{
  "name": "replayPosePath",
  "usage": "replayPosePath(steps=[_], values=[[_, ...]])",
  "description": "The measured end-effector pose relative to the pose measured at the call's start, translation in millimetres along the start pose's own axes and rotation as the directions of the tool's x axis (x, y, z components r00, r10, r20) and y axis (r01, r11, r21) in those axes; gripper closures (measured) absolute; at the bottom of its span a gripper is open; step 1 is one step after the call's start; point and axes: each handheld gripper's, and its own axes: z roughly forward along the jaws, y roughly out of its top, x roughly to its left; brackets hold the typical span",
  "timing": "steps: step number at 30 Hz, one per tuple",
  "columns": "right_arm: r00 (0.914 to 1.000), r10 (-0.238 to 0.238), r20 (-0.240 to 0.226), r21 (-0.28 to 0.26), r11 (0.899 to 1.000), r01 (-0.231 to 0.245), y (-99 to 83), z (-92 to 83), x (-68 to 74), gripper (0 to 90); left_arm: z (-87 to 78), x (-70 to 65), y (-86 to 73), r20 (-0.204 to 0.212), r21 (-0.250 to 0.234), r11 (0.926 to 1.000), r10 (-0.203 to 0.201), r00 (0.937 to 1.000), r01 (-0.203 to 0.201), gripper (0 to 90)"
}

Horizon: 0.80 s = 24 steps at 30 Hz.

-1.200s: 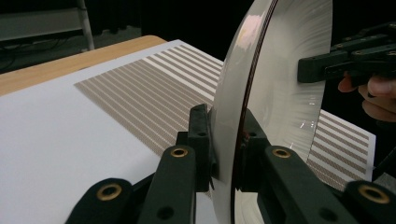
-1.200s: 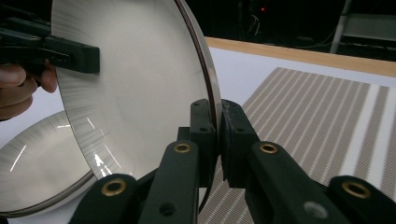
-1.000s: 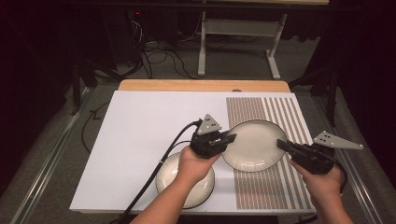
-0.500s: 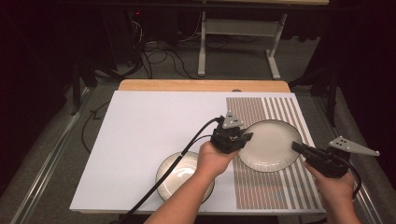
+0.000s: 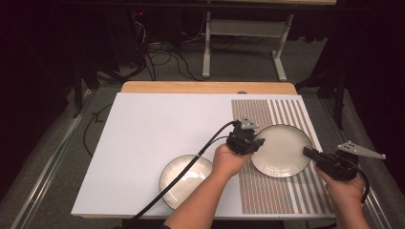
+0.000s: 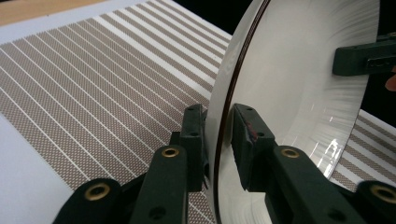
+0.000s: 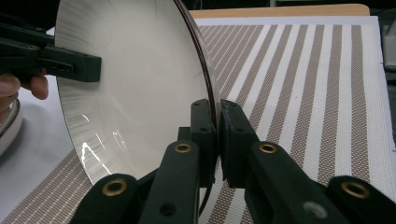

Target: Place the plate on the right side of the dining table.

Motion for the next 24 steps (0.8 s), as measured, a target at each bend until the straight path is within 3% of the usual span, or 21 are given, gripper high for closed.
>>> replayPosePath(steps=[7,14,15,17,19,20,23,24], values=[[0.9991,-0.021,0.037,0.004,1.0,0.021,-1.7,1.6,1.0,87.4,8.1,3.4,-1.8,-0.002,0.016,0.9998,-0.012,0.9999,0.012,73.6],[0.9991,-0.02,0.038,0.007,1.0,0.02,-2.6,3.0,-1.1,87.3,11.2,2.2,-1.1,-0.024,0.019,0.9998,-0.01,0.9997,0.011,71.1],[0.9989,-0.02,0.043,0.01,1.0,0.02,-2.3,3.4,-0.7,87.2,6.1,0.4,0.2,-0.042,-0.004,0.9997,0.025,0.9988,-0.025,66.9],[0.9987,-0.017,0.048,0.016,1.0,0.016,-2.7,3.7,-1.3,87.1,-2.1,-1.3,0.9,-0.052,-0.023,0.9987,0.045,0.9976,-0.046,58.9],[0.9988,-0.015,0.047,0.015,1.0,0.015,-3.0,3.8,-1.7,87.1,-6.8,-1.1,0.8,-0.056,-0.031,0.9983,0.047,0.9973,-0.049,55.7],[0.9987,-0.01,0.05,0.017,1.0,0.009,-3.1,3.9,-1.7,87.0,-18.2,0.7,-0.5,-0.069,-0.047,0.9976,0.048,0.9965,-0.051,49.5],[0.9983,-0.018,0.056,0.018,1.0,0.017,-2.3,4.2,-0.4,86.9,-39.1,5.4,-5.5,-0.101,-0.085,0.9949,0.047,0.9938,-0.056,42.5],[0.9979,-0.019,0.061,0.018,1.0,0.018,-2.1,4.2,0.3,86.9,-39.1,5.4,-5.5,-0.101,-0.085,0.9949,0.047,0.9938,-0.056,38.4]])
